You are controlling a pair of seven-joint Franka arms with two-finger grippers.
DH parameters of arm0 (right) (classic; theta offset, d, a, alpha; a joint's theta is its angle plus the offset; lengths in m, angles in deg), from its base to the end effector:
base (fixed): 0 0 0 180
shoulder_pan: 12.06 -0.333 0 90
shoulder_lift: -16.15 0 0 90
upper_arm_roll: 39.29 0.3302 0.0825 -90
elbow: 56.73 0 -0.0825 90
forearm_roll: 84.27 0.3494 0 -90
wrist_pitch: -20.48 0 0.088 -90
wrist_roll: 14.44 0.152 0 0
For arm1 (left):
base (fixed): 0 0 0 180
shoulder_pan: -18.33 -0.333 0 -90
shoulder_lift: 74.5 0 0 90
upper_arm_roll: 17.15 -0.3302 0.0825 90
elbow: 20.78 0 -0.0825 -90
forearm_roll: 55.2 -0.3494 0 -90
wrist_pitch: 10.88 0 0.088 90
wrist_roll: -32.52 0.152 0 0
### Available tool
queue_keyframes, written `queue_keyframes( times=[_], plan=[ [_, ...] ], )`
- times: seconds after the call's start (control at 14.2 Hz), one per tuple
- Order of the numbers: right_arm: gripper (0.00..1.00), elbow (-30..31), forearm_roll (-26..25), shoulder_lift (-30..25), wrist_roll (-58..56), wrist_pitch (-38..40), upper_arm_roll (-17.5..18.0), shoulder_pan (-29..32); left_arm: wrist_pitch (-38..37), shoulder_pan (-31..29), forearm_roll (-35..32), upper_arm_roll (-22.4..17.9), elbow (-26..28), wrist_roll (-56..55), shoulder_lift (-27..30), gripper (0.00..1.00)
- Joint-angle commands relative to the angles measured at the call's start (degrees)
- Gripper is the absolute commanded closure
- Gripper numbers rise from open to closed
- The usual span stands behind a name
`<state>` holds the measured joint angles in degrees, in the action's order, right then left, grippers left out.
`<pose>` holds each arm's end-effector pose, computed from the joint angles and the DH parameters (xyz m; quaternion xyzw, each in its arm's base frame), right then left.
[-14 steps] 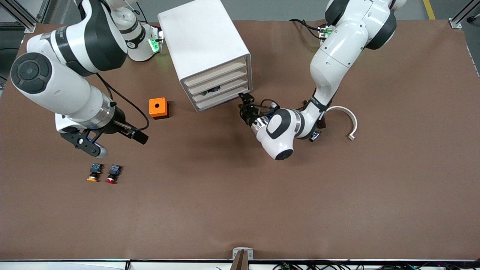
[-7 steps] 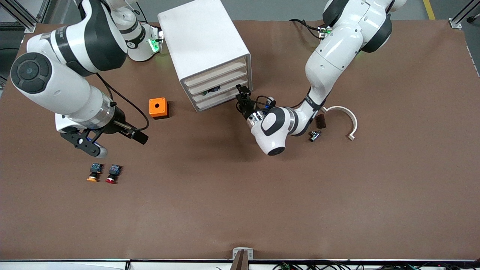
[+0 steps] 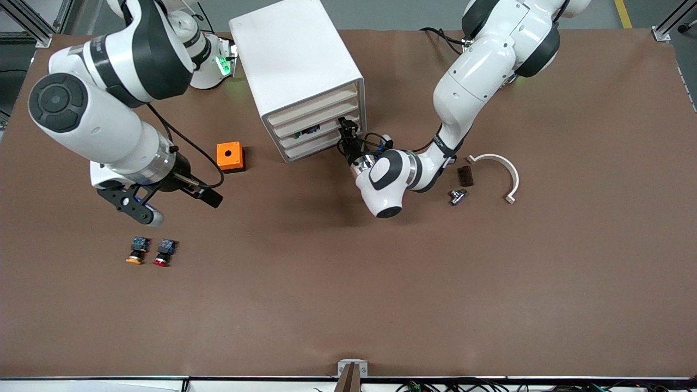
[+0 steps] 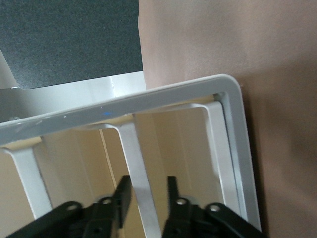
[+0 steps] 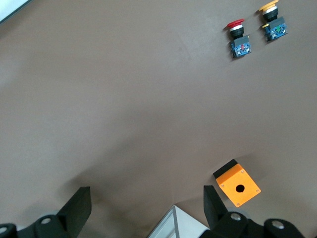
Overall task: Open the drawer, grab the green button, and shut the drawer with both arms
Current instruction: 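Grasp the white drawer handle with the left gripper, then pull the drawer open with the left gripper while the right gripper reaches in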
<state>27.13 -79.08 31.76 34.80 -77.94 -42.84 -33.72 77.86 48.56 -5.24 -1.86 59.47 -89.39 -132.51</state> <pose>0.5762 0.2059 0.4998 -0.9610 0.2739 0.0276 0.0254 0.3709 -0.5043 0.1449 -0.4988 -0.6084 0.5384 0.3018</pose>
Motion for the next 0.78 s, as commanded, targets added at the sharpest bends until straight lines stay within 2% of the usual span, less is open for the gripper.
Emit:
queue_keyframes(
  times=[0.0,0.21,0.42,0.71],
  plan=[
    [0.00,0.25,0.62,-0.76,3.65,-0.19,-0.14,-0.74,-0.50,0.80,1.19,0.00,-0.54,-0.96,-0.09,0.78],
    [0.00,0.25,3.69,-0.76,6.03,-0.63,-0.05,-0.74,-0.50,0.62,1.28,-0.08,-0.71,-2.09,-0.09,0.86],
    [0.00,0.25,4.31,-0.67,11.29,-1.06,0.03,-1.27,-0.50,0.45,1.28,-0.17,-0.71,-4.21,-0.09,0.93],
    [0.00,0.51,3.52,-0.32,20.52,-5.37,0.04,-7.14,-0.50,-0.86,1.28,-0.44,-0.80,-4.21,0.00,0.93]
  ],
)
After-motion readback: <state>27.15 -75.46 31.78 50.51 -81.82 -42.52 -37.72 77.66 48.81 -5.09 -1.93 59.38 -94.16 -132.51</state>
